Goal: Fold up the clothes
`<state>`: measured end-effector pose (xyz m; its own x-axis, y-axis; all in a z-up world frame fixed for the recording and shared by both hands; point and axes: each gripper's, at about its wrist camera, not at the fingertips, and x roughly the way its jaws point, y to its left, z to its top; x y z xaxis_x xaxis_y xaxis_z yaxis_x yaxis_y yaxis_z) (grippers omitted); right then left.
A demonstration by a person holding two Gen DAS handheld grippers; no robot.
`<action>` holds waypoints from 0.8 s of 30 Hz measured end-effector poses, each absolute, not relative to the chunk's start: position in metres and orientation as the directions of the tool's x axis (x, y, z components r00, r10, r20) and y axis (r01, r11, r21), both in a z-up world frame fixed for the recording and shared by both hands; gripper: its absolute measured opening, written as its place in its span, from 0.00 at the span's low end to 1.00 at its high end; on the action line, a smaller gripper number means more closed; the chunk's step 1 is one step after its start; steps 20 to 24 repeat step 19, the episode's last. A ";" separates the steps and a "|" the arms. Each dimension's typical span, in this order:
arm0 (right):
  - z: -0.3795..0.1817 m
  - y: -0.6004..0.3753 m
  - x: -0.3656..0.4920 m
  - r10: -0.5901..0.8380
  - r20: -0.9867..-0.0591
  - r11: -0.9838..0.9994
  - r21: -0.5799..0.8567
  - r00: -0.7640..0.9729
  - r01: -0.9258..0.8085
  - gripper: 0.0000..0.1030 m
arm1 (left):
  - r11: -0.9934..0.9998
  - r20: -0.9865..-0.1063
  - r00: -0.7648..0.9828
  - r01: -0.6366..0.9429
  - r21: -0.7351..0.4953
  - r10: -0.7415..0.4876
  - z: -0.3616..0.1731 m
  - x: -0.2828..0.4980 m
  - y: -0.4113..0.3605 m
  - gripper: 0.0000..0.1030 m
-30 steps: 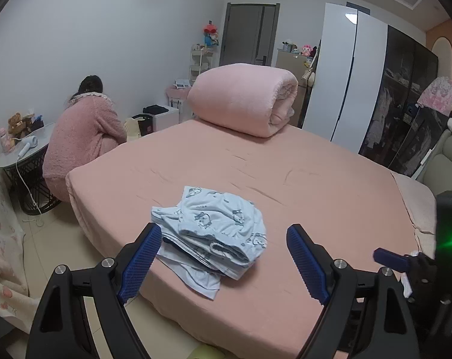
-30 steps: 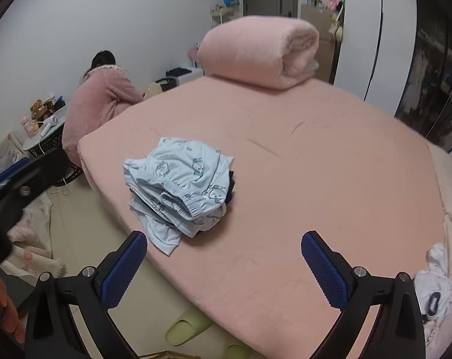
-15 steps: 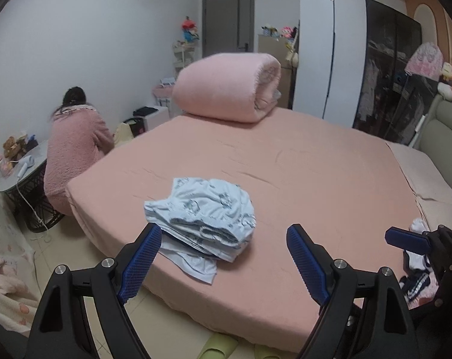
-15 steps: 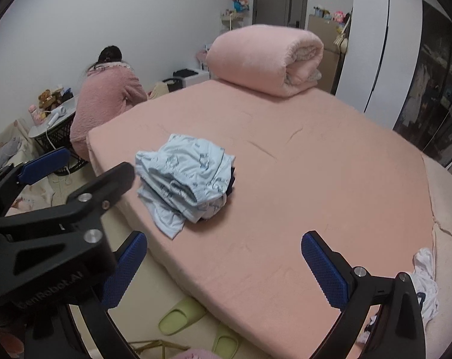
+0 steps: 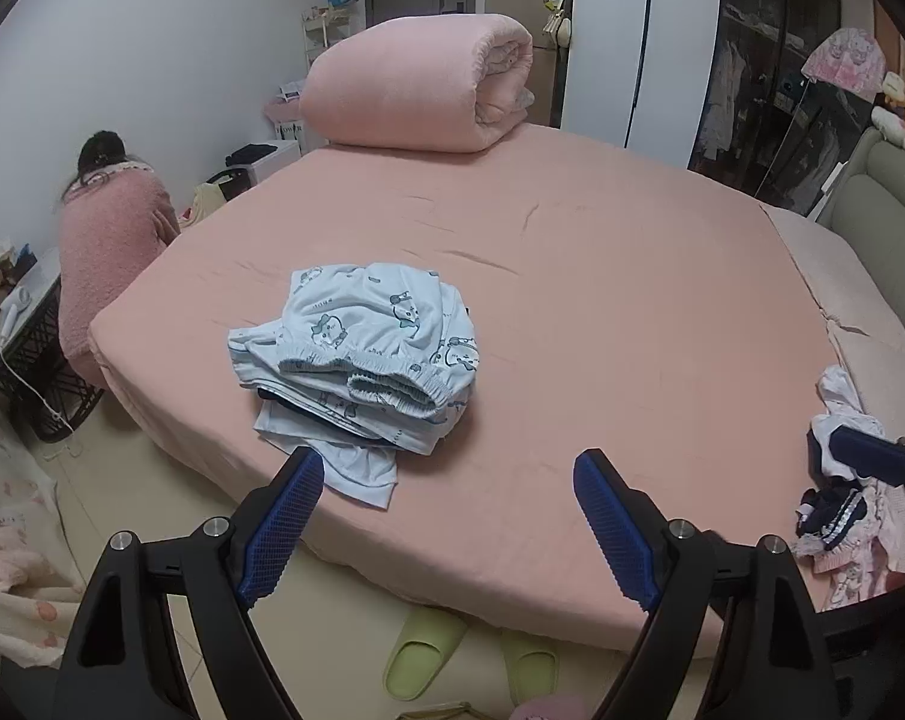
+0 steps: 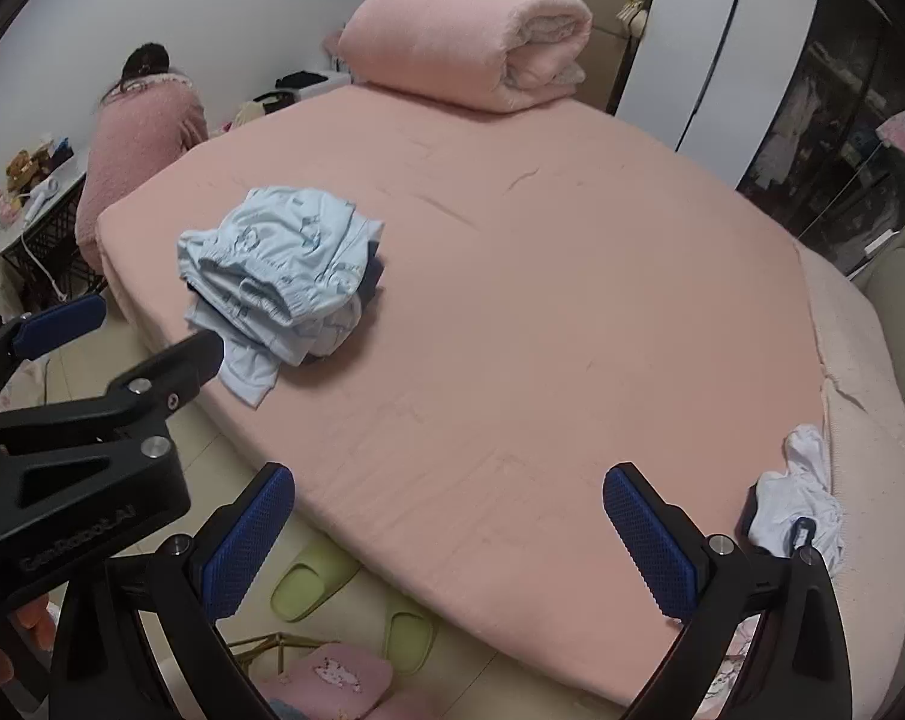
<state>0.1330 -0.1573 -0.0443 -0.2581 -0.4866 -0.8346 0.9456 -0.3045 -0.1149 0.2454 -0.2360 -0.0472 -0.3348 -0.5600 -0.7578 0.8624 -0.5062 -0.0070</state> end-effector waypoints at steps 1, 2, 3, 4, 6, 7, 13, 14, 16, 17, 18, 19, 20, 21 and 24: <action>-0.042 -0.156 0.133 -0.492 -0.831 -0.305 -0.115 -0.260 0.945 1.00 | -0.508 -0.755 -0.336 0.861 -0.005 -0.563 -0.046 0.245 -0.236 0.83; -0.041 -0.157 0.133 -0.495 -0.830 -0.301 -0.113 -0.256 0.947 1.00 | -0.511 -0.756 -0.337 0.860 -0.003 -0.562 -0.046 0.244 -0.235 0.83; -0.040 -0.157 0.134 -0.498 -0.830 -0.298 -0.110 -0.253 0.948 1.00 | -0.514 -0.756 -0.338 0.858 -0.002 -0.561 -0.046 0.243 -0.235 0.83; -0.039 -0.157 0.135 -0.499 -0.830 -0.293 -0.108 -0.248 0.950 1.00 | -0.517 -0.756 -0.338 0.856 0.000 -0.560 -0.046 0.243 -0.235 0.83; -0.042 -0.158 0.137 -0.494 -0.836 -0.279 -0.107 -0.239 0.954 1.00 | -0.518 -0.756 -0.336 0.855 0.004 -0.561 -0.046 0.242 -0.235 0.83; -0.044 -0.159 0.138 -0.491 -0.839 -0.273 -0.106 -0.233 0.956 1.00 | -0.518 -0.757 -0.335 0.855 0.007 -0.562 -0.046 0.242 -0.234 0.83; -0.048 -0.160 0.142 -0.483 -0.848 -0.257 -0.101 -0.218 0.961 1.00 | -0.530 -0.759 -0.340 0.848 0.008 -0.556 -0.046 0.243 -0.232 0.83; -0.048 -0.159 0.142 -0.480 -0.849 -0.258 -0.103 -0.220 0.961 1.00 | -0.536 -0.760 -0.345 0.844 0.005 -0.551 -0.047 0.243 -0.232 0.83; -0.049 -0.160 0.143 -0.474 -0.852 -0.258 -0.105 -0.220 0.960 1.00 | -0.547 -0.758 -0.358 0.837 -0.002 -0.545 -0.047 0.242 -0.230 0.83; -0.049 -0.160 0.143 -0.472 -0.854 -0.257 -0.104 -0.219 0.961 1.00 | -0.553 -0.758 -0.364 0.833 -0.005 -0.542 -0.047 0.242 -0.229 0.83; -0.050 -0.161 0.143 -0.467 -0.857 -0.257 -0.105 -0.219 0.961 1.00 | -0.558 -0.758 -0.369 0.830 -0.007 -0.539 -0.047 0.242 -0.229 0.83; -0.051 -0.161 0.144 -0.464 -0.858 -0.255 -0.106 -0.218 0.961 1.00 | -0.559 -0.757 -0.369 0.829 -0.006 -0.539 -0.047 0.241 -0.229 0.83; -0.051 -0.161 0.144 -0.464 -0.858 -0.255 -0.106 -0.218 0.961 1.00 | -0.559 -0.757 -0.369 0.829 -0.006 -0.539 -0.047 0.241 -0.229 0.83; -0.051 -0.161 0.144 -0.464 -0.858 -0.255 -0.106 -0.218 0.961 1.00 | -0.559 -0.757 -0.369 0.829 -0.006 -0.539 -0.047 0.241 -0.229 0.83; -0.051 -0.161 0.144 -0.464 -0.858 -0.255 -0.106 -0.218 0.961 1.00 | -0.559 -0.757 -0.369 0.829 -0.006 -0.539 -0.047 0.241 -0.229 0.83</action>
